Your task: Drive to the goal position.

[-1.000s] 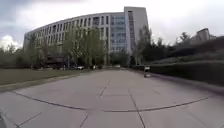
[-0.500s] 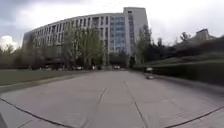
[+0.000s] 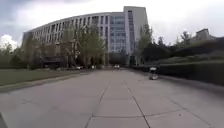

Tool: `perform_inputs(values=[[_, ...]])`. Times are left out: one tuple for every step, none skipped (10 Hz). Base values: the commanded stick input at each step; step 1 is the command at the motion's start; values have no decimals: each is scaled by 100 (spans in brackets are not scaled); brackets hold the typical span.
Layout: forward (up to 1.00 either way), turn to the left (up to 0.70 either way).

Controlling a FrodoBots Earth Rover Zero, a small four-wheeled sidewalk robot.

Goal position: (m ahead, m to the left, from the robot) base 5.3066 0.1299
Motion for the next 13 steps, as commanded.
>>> perform_inputs(values=[[100, 0], [100, 0], [100, 0], [100, 0], [100, 0], [100, 0], [100, 0], [100, 0], [100, 0], [100, 0], [100, 0], [100, 0], [100, 0]])
